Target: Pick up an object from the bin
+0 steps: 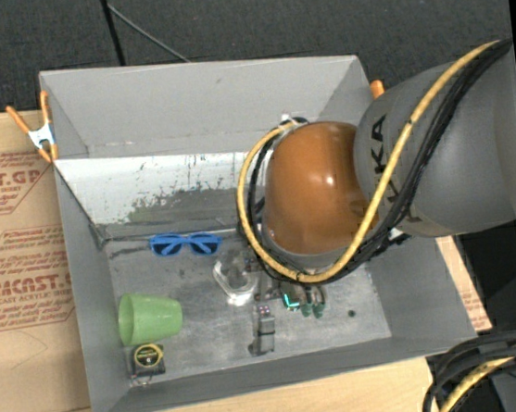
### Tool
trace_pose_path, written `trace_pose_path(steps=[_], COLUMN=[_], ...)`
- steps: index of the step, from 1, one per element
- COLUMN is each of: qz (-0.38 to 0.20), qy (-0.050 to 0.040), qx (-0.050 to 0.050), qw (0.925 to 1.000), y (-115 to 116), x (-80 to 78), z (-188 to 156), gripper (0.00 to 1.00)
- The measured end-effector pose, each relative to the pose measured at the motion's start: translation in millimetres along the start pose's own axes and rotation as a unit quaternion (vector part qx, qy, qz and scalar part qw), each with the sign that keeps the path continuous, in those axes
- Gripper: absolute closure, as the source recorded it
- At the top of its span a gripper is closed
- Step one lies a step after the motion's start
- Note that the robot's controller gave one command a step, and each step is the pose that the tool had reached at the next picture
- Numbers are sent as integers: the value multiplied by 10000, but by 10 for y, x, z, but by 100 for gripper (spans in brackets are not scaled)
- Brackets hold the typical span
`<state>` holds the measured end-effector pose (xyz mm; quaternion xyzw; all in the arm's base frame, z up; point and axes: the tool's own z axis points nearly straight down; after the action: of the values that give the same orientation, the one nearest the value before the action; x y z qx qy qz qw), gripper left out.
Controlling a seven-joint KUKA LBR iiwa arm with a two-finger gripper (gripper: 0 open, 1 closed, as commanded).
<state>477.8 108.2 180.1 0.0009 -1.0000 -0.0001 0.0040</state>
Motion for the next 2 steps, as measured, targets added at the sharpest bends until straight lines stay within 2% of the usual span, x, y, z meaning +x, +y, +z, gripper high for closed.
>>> trace_pose_path(steps=[1, 2], qz=[-1113, -823], qy=[-35, -38], qx=[0, 28], qw=[9938, 9966], y=[642, 1307], x=[-640, -422], z=[1134, 1102], gripper=[0, 0])
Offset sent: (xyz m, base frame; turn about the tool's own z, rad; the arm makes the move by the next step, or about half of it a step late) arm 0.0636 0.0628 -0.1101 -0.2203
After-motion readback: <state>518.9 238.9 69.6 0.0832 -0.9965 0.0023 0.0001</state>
